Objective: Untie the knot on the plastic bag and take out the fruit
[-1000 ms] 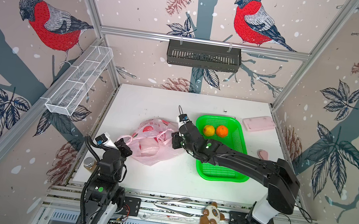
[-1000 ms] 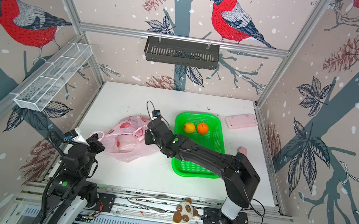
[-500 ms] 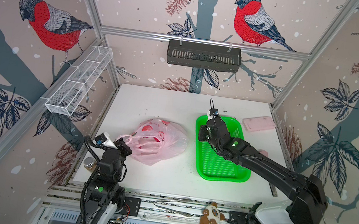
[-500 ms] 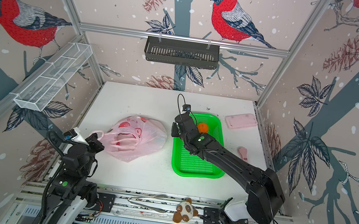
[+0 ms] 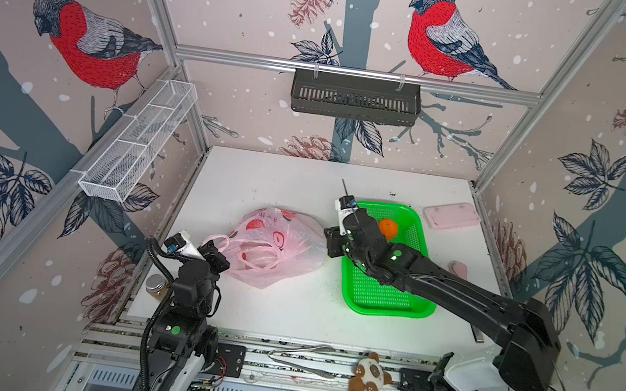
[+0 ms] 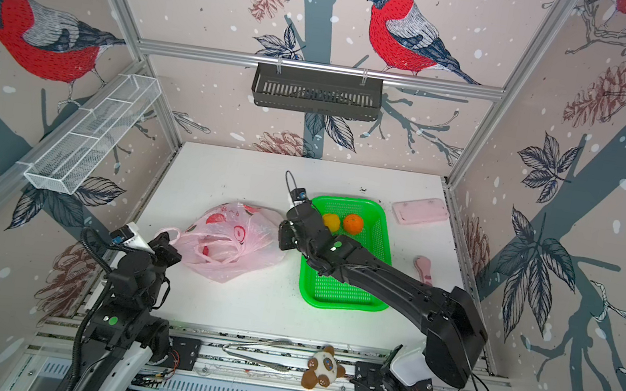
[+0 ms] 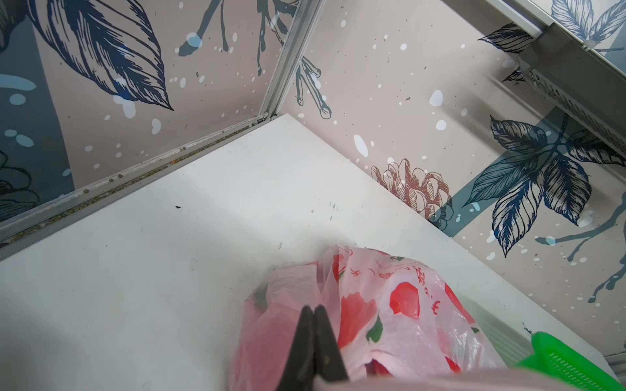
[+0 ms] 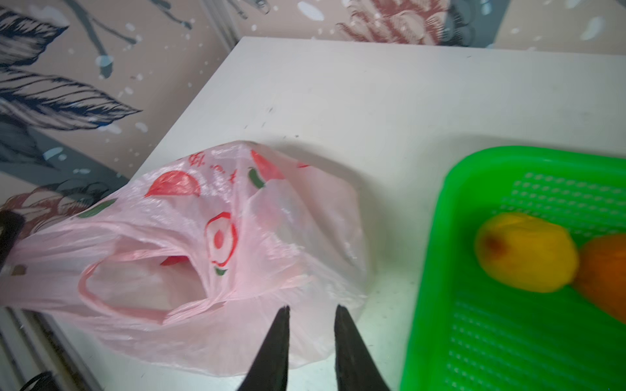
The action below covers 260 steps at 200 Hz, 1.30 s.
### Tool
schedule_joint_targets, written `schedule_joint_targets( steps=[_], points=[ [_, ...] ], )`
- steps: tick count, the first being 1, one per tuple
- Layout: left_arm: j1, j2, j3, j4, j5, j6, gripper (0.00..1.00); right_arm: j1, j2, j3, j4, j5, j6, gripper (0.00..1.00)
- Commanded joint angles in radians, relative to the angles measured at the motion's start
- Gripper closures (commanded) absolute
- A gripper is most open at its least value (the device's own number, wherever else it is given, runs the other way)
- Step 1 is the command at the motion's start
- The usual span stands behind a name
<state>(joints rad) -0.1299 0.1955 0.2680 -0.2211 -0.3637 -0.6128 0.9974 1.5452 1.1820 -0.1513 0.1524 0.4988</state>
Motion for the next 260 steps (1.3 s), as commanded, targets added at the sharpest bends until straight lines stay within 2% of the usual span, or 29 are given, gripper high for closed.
schedule_joint_targets(
  steps=[1,34,57,93,152,260],
  points=[
    [0.0,-0.001,0.012,0.024,0.009,-0.01,1.0,0.055,0.098,0.084,0.096,-0.106,0.017,0.74],
    [0.0,0.007,0.038,0.003,0.02,0.004,1.0,0.104,0.306,0.291,0.161,-0.216,0.008,0.74],
    [-0.001,0.014,0.057,-0.005,0.024,0.013,1.0,0.123,0.452,0.453,0.133,-0.281,-0.006,0.75],
    [0.0,0.031,0.079,-0.003,0.03,0.024,1.0,0.139,0.634,0.608,0.099,-0.368,-0.006,0.76],
    [0.0,0.048,0.082,0.012,0.031,0.032,1.0,0.152,0.739,0.608,0.093,-0.408,0.004,0.76],
    [0.0,0.084,0.137,0.01,0.022,0.068,1.0,0.155,0.74,0.437,0.126,-0.37,0.027,0.78]
  ],
)
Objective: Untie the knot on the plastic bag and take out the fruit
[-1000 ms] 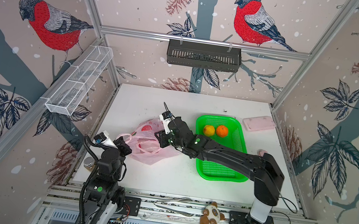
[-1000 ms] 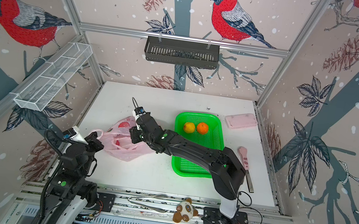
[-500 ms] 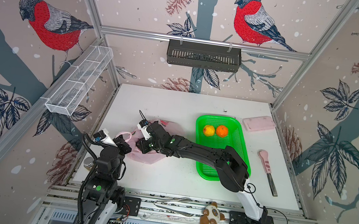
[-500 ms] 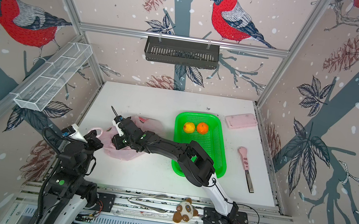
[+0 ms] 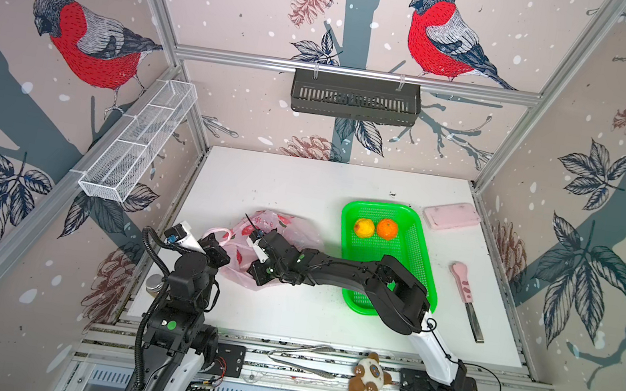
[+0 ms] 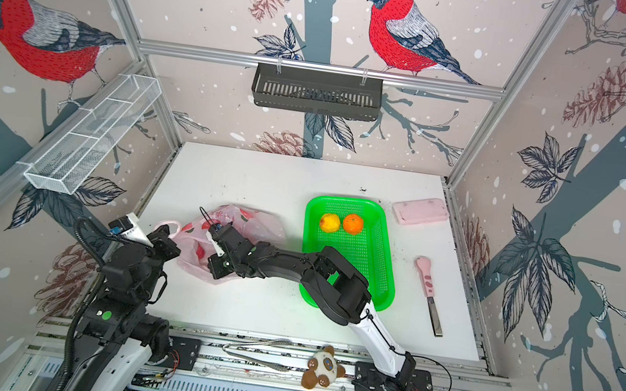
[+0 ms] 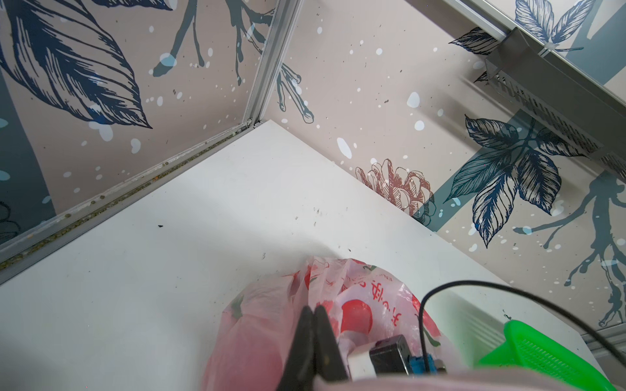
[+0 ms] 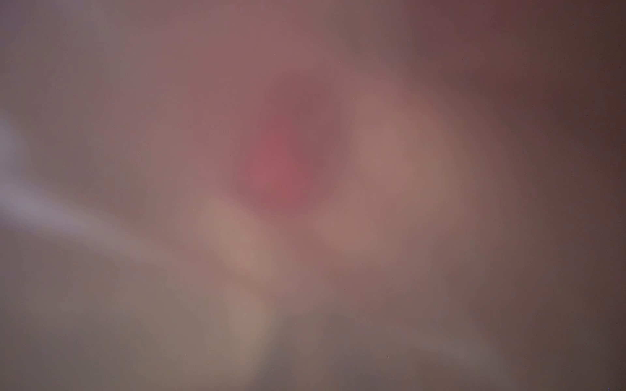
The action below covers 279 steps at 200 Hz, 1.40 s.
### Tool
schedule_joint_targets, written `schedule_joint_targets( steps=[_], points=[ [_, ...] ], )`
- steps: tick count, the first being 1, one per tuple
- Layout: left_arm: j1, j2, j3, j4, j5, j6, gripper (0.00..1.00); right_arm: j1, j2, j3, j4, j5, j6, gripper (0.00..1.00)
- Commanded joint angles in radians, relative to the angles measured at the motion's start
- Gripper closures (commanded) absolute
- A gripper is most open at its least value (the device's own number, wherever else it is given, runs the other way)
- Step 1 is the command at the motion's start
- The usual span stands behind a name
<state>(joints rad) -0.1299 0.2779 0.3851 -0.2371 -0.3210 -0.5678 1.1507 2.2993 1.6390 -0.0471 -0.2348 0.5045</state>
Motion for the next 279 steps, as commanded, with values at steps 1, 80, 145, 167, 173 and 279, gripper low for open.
schedule_joint_targets(
  steps=[1,80,145,167,173,279],
  points=[
    [0.0,0.001,0.021,0.026,-0.021,0.023,1.0,0.002,-0.016,-0.02,0.022,0.018,0.022,0.78],
    [0.0,0.064,0.078,0.094,0.068,0.062,1.0,-0.006,-0.081,0.011,0.095,0.024,0.073,0.64],
    [0.0,0.02,0.071,0.047,0.123,0.029,1.0,-0.019,0.046,0.179,0.098,-0.038,0.192,0.42],
    [0.0,-0.003,0.048,0.034,0.15,-0.002,1.0,-0.019,0.071,0.197,0.111,-0.045,0.231,0.31],
    [0.0,-0.011,0.04,0.031,0.158,-0.007,1.0,-0.019,0.075,0.199,0.116,-0.048,0.24,0.3],
    [0.0,-0.037,-0.018,0.111,0.183,-0.018,1.0,0.007,0.134,0.239,0.034,-0.084,0.239,0.15]
  ],
)
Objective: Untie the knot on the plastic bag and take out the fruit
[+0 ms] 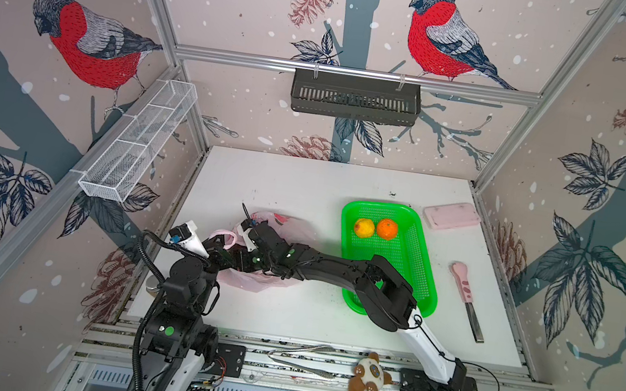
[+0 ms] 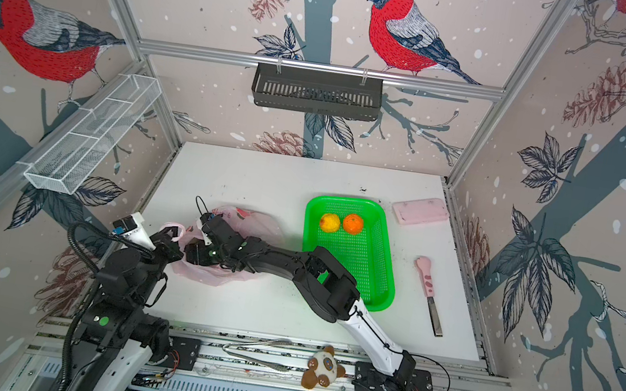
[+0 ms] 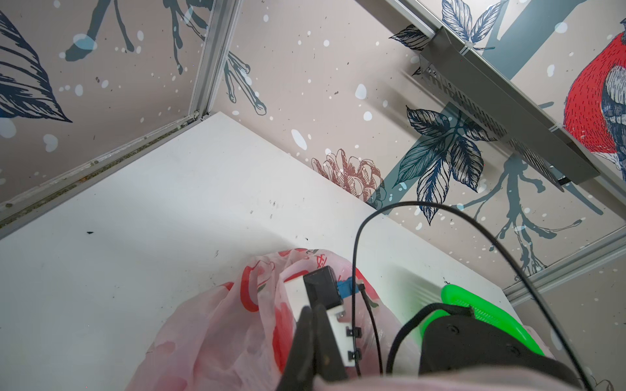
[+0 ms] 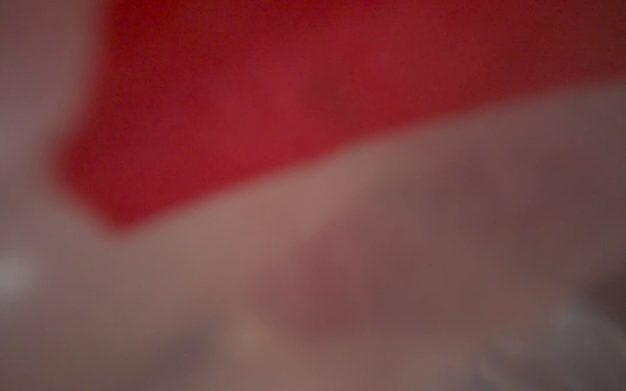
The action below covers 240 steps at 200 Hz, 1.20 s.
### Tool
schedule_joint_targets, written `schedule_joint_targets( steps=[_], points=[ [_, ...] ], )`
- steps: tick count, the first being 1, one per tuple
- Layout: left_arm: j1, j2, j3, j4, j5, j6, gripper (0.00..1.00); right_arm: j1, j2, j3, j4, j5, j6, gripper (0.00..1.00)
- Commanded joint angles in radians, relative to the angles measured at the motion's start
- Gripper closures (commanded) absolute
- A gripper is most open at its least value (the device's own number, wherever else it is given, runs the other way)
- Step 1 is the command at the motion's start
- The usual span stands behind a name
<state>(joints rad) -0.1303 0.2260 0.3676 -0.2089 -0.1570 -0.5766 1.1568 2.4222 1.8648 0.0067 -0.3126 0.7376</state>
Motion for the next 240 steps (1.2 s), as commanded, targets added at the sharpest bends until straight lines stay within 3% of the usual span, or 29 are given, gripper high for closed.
schedule_joint_targets(
  steps=[1,135,209,240],
  points=[
    [0.0,0.017,-0.001,0.084,0.02,-0.009,1.0,0.001,0.012,0.014,-0.02,-0.006,0.006,0.15],
    [0.0,0.025,-0.007,0.174,0.146,-0.064,1.0,-0.009,0.098,0.087,-0.024,0.085,0.043,0.17],
    [0.0,-0.035,-0.043,0.071,0.048,-0.067,1.0,-0.016,0.053,0.012,0.033,0.107,0.059,0.56],
    [0.0,-0.049,-0.05,0.036,-0.01,-0.06,1.0,-0.02,-0.018,-0.08,0.081,0.128,0.062,0.67]
  ],
)
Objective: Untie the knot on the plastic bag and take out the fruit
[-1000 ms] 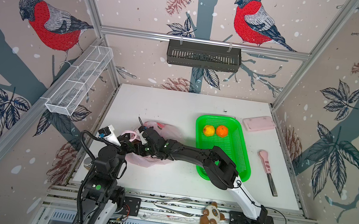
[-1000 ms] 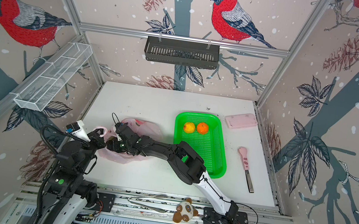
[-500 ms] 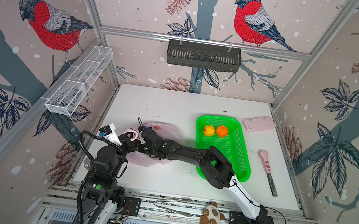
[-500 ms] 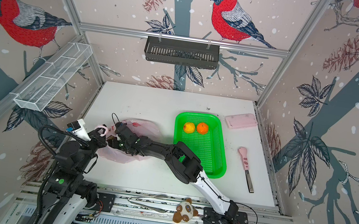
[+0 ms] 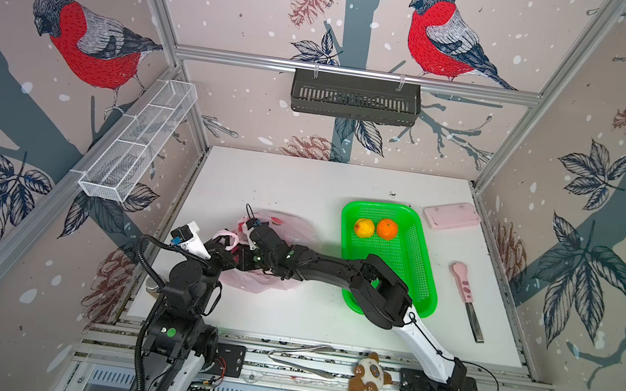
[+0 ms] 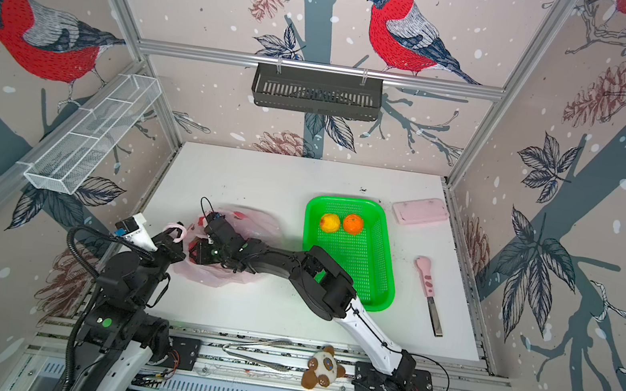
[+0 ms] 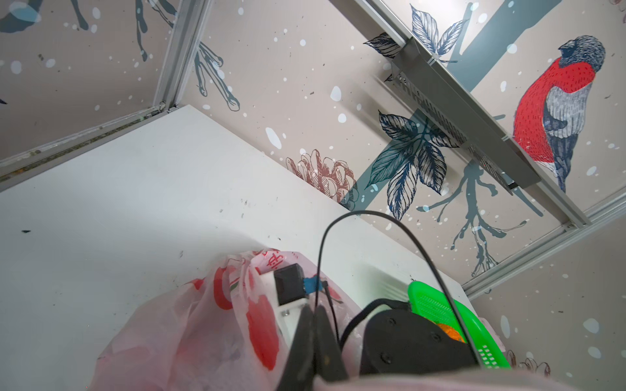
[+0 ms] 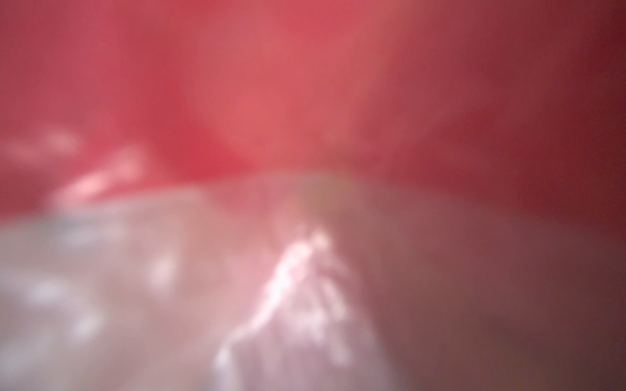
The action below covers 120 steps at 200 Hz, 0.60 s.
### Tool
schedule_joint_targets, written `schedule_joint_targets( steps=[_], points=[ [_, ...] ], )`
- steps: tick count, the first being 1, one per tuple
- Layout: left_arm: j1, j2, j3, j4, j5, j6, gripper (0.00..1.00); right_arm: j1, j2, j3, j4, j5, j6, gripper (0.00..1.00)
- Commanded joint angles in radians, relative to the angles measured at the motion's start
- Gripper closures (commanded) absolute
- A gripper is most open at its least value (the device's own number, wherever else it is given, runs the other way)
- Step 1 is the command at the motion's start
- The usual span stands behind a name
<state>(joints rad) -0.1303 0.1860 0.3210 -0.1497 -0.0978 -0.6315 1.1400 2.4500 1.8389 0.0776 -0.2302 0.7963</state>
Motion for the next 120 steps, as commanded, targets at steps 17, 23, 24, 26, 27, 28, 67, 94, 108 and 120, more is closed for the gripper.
schedule_joint_targets(
  steps=[17,23,24,26,27,28,67,94,108,120],
  points=[
    [0.0,-0.011,-0.006,-0.038,-0.096,-0.002,1.0,-0.005,-0.094,-0.115,0.039,0.066,0.003,0.7],
    [0.0,-0.011,-0.007,-0.043,-0.102,0.0,1.0,-0.006,-0.109,-0.134,0.047,0.074,0.001,0.71],
    [-0.001,-0.01,-0.008,-0.044,-0.103,0.001,1.0,-0.006,-0.113,-0.137,0.048,0.075,0.001,0.71],
    [0.0,-0.011,-0.008,-0.045,-0.104,0.001,1.0,-0.006,-0.119,-0.144,0.05,0.076,0.001,0.71],
    [0.0,-0.011,-0.009,-0.045,-0.105,0.002,1.0,-0.006,-0.122,-0.145,0.051,0.076,0.001,0.71],
    [0.0,-0.011,-0.009,-0.046,-0.106,0.001,1.0,-0.006,-0.125,-0.148,0.052,0.078,0.001,0.72],
    [0.0,-0.014,-0.038,-0.048,-0.117,-0.005,1.0,-0.014,-0.207,-0.23,0.078,0.107,-0.011,0.73],
    [0.0,-0.019,-0.052,-0.048,-0.124,-0.006,1.0,-0.023,-0.245,-0.267,0.09,0.106,-0.012,0.74],
    [0.0,-0.022,-0.058,-0.048,-0.128,-0.008,1.0,-0.027,-0.264,-0.283,0.093,0.104,-0.015,0.75],
    [0.0,-0.023,-0.065,-0.047,-0.128,-0.009,1.0,-0.031,-0.278,-0.294,0.091,0.103,-0.018,0.75]
  ],
)
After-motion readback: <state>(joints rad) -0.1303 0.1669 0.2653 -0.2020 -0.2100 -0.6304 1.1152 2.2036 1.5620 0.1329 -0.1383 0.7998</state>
